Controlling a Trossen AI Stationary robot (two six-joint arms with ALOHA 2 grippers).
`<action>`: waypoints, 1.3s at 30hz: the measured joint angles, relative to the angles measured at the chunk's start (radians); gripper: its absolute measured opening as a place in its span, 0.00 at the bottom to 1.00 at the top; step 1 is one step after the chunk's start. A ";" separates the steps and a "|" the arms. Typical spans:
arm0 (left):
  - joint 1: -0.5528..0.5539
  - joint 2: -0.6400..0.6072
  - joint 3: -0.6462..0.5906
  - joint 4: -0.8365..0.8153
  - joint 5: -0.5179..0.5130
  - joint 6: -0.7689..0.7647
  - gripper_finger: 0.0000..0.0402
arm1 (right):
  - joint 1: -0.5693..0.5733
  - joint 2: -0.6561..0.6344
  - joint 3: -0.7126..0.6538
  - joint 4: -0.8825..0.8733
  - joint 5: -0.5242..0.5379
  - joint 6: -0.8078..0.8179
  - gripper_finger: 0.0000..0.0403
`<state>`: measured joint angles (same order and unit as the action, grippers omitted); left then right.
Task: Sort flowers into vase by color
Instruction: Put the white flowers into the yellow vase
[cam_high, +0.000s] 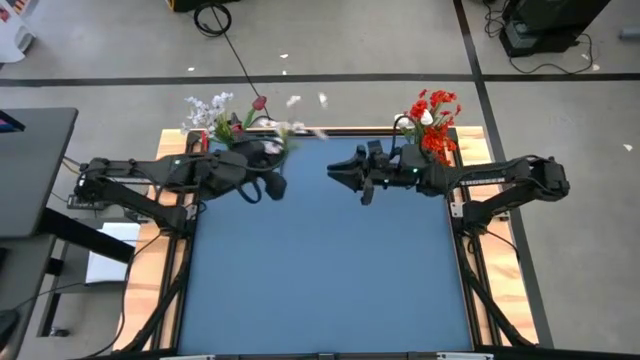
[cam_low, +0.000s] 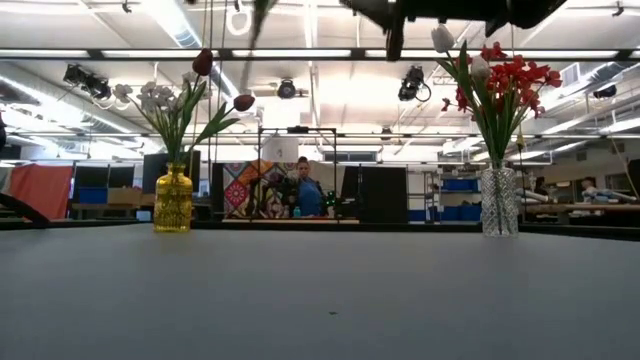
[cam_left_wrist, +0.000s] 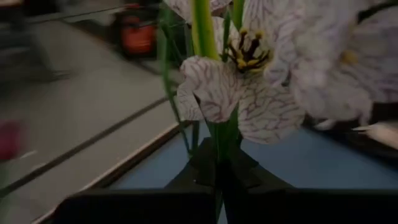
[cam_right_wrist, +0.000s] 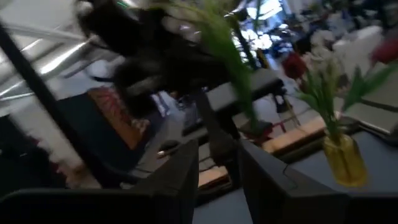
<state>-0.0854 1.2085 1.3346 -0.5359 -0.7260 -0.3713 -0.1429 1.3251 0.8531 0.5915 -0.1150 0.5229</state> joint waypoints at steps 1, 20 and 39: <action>0.000 -0.009 0.000 -0.042 -0.035 -0.019 0.01 | -0.007 -0.012 0.000 -0.012 -0.020 -0.007 0.30; -0.022 -0.411 -0.444 -0.232 -0.405 -0.430 0.01 | -0.112 -0.134 0.000 -0.289 -0.112 -0.181 0.30; 0.201 -0.766 -0.727 0.444 -0.046 0.536 0.01 | -0.246 -0.133 0.000 -0.302 -0.238 -0.184 0.30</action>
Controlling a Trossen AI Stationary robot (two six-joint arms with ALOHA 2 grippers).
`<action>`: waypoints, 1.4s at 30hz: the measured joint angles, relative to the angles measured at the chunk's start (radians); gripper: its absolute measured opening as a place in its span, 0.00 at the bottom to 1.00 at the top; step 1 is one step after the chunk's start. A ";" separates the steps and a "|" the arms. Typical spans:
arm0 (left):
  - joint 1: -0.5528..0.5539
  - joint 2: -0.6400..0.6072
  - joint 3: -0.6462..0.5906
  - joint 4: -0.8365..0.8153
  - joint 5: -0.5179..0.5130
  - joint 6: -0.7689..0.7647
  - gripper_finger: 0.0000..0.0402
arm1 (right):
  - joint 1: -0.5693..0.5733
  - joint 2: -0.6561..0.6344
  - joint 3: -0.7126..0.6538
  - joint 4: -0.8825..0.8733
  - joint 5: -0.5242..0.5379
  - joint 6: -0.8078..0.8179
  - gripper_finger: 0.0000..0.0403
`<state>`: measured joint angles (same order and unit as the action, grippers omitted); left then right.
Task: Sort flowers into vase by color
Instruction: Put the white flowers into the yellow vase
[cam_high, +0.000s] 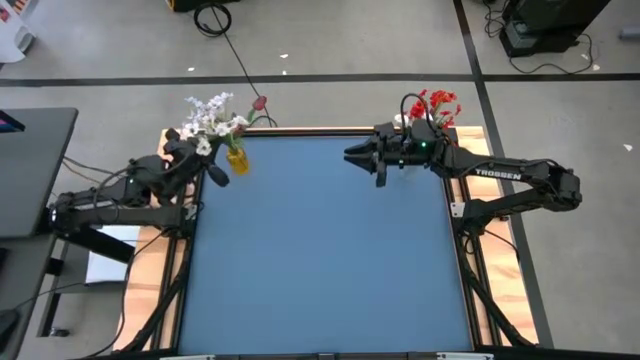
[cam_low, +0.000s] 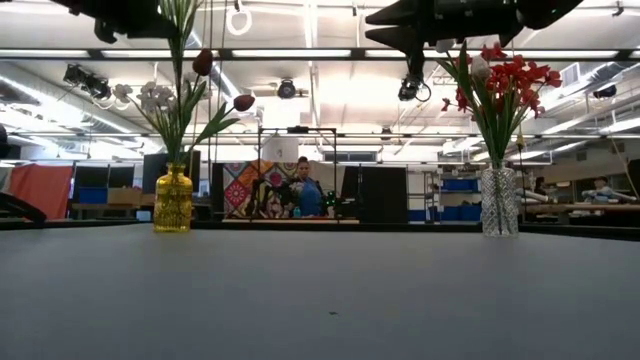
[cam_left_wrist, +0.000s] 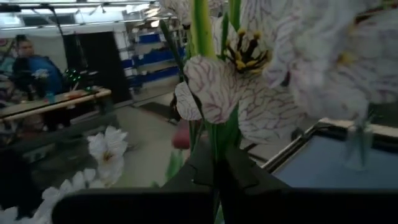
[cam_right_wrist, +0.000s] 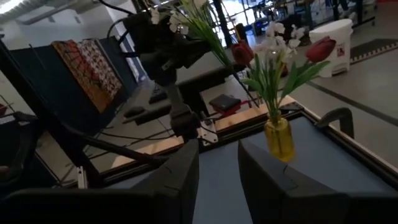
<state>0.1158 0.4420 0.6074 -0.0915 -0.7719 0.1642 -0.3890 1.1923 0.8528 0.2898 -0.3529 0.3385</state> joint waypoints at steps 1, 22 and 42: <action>0.024 -0.001 -0.001 -0.008 0.011 -0.003 0.01 | -0.005 0.000 0.000 -0.004 -0.005 0.000 0.30; 0.559 -0.004 -0.082 -0.011 0.489 -0.112 0.01 | -0.032 0.000 0.000 -0.008 0.023 0.007 0.28; 0.634 0.023 -0.168 -0.037 0.397 -0.329 0.27 | -0.032 0.000 0.000 -0.053 0.094 0.063 0.31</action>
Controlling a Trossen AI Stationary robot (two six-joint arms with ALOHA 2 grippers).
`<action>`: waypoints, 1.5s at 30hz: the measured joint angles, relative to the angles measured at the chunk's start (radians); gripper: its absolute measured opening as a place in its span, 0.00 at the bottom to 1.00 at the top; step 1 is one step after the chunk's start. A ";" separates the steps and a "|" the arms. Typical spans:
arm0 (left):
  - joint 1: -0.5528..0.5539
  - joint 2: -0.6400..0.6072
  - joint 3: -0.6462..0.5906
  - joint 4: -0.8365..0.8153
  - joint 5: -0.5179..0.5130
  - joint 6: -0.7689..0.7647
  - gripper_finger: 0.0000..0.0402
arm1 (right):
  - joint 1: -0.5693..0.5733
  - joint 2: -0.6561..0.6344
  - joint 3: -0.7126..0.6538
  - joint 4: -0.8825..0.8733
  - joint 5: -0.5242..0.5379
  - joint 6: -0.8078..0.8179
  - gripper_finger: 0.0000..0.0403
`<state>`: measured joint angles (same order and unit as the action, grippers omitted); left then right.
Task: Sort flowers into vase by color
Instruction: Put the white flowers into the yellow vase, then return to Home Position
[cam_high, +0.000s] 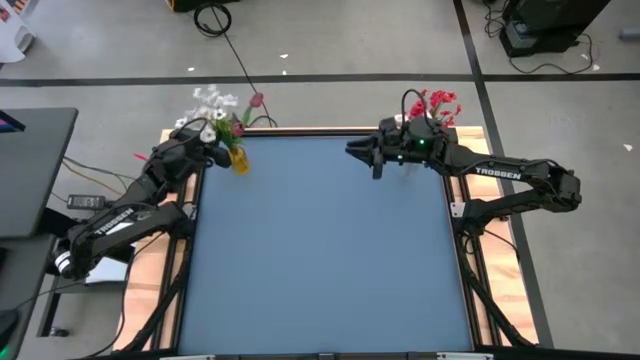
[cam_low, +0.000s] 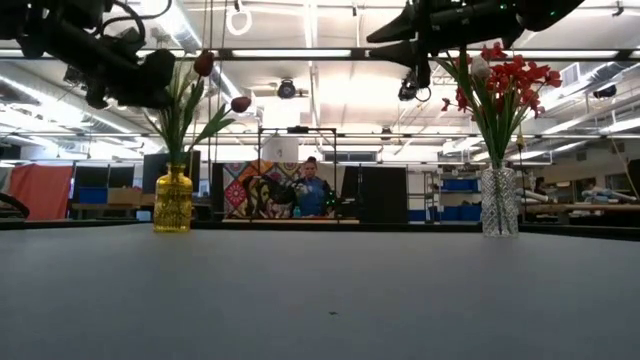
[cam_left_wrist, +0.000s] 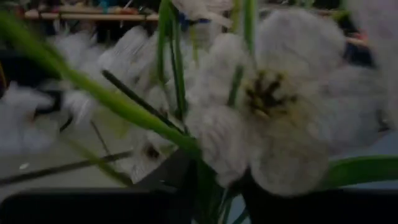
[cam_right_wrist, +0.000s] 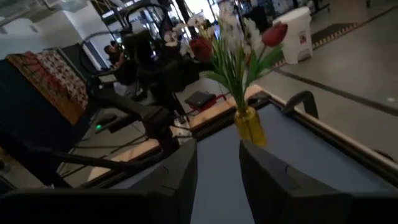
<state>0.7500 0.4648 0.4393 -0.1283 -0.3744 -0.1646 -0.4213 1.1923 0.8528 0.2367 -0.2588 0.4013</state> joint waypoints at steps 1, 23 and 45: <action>0.000 0.000 0.000 -0.013 -0.006 -0.015 0.31 | 0.000 0.000 0.000 -0.013 0.000 0.000 0.32; -0.001 0.090 0.564 -0.913 0.079 -0.185 0.82 | 0.000 -0.032 0.000 -0.037 -0.022 0.105 0.33; -0.284 0.453 0.847 -0.260 0.543 0.010 0.36 | 0.050 -0.285 0.000 -0.234 0.003 -0.054 0.03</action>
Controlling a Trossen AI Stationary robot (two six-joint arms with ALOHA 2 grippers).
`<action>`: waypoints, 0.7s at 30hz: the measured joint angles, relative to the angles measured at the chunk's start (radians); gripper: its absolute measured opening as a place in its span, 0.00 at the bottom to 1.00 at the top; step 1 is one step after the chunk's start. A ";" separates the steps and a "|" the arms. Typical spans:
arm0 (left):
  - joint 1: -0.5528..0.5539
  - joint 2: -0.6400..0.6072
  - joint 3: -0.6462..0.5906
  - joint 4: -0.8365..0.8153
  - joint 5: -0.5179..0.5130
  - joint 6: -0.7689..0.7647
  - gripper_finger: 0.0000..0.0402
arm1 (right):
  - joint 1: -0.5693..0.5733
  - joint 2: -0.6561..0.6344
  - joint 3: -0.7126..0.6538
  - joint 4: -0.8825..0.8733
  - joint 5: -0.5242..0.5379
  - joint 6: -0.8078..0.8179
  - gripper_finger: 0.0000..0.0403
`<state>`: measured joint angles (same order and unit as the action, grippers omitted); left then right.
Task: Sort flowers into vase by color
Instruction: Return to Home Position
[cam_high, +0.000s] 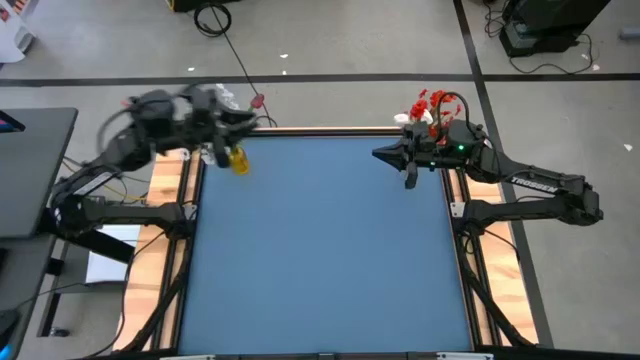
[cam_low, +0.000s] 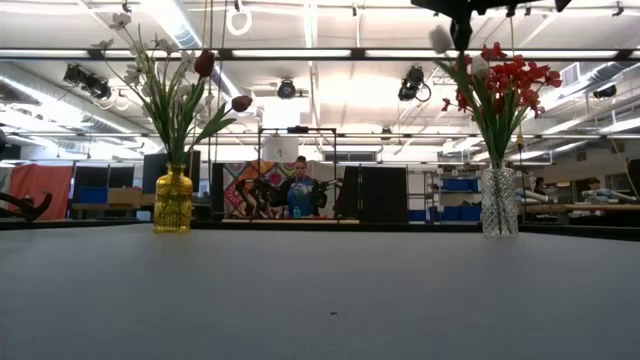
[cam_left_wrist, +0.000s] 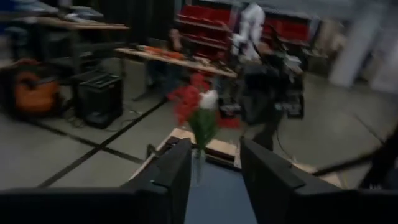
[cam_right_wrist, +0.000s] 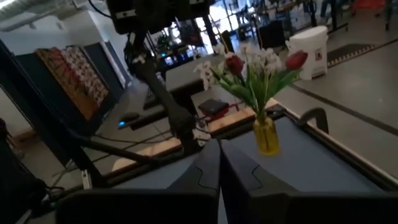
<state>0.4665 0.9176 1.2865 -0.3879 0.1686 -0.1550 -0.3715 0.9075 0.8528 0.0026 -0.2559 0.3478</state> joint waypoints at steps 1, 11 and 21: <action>-0.022 0.029 0.000 0.022 0.000 0.030 0.34 | 0.003 -0.009 0.000 -0.019 0.006 0.000 0.03; -0.142 0.222 -0.002 0.173 -0.002 0.163 0.15 | 0.136 0.010 0.000 -0.082 0.087 -0.067 0.01; -0.237 0.293 -0.152 0.423 0.025 0.159 0.01 | 0.256 0.005 -0.128 0.059 0.306 -0.114 0.01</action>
<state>0.2295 1.2105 1.1343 0.0354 0.1934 0.0041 -0.1160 0.9121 0.7251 0.0611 0.0504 0.2341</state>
